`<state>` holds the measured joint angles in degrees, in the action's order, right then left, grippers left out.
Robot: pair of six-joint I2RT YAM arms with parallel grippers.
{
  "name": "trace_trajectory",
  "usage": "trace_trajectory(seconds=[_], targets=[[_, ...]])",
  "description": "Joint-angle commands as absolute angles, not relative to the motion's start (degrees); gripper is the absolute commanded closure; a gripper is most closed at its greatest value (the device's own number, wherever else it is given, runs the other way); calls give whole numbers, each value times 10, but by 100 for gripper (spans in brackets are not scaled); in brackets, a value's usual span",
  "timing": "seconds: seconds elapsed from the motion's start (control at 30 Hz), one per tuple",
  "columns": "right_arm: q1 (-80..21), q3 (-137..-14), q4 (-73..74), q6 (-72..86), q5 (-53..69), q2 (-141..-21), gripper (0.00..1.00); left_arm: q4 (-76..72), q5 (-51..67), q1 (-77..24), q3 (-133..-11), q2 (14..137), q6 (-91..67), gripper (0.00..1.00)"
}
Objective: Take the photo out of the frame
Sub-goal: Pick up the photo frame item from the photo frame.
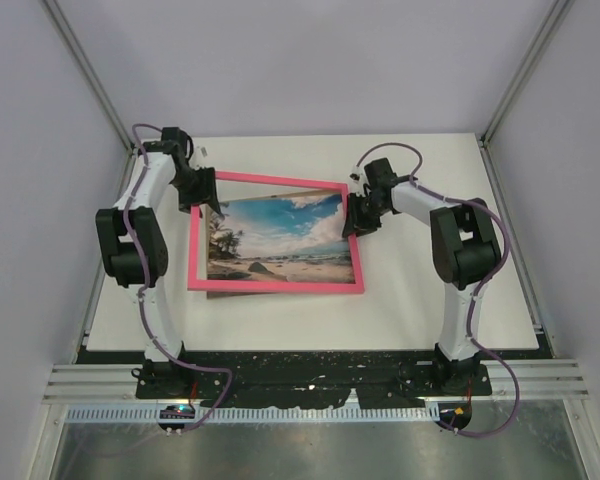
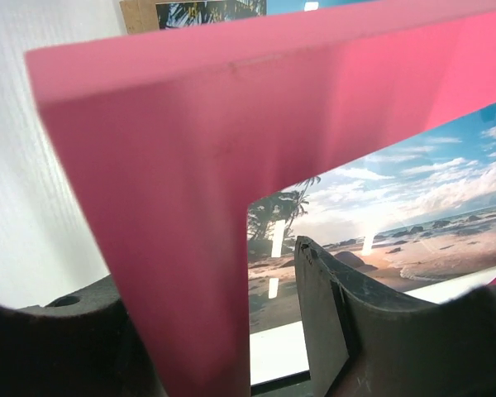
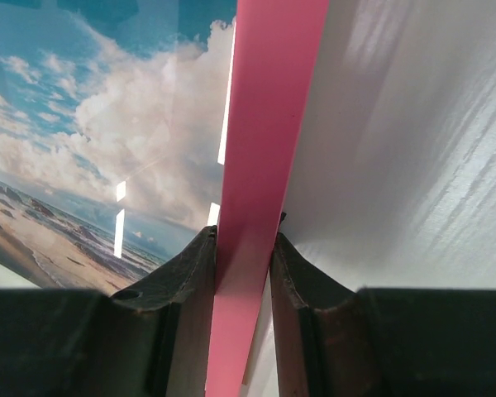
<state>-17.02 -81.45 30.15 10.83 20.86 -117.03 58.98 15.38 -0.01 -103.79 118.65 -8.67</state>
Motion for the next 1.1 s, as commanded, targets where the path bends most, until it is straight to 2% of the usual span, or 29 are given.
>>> trace_trajectory(seconds=[0.0, 0.33, 0.6, 0.83, 1.07], targets=[[-195, -819, 319, 95, 239, -1158, 92, 594, 166, -6, -1032, 1143, -77, 44], [-105, -864, 383, 48, 227, -1108, 92, 577, 256, -37, -1070, 1191, -112, 46], [-11, -814, 388, 15, 209, -1034, 92, 548, 296, -154, -1163, 1258, -170, 45], [113, -800, 410, -55, 186, -975, 92, 516, 317, -250, -1262, 1331, -240, 45], [203, -804, 423, -119, 174, -969, 92, 430, 359, -307, -1299, 1382, -327, 41]])
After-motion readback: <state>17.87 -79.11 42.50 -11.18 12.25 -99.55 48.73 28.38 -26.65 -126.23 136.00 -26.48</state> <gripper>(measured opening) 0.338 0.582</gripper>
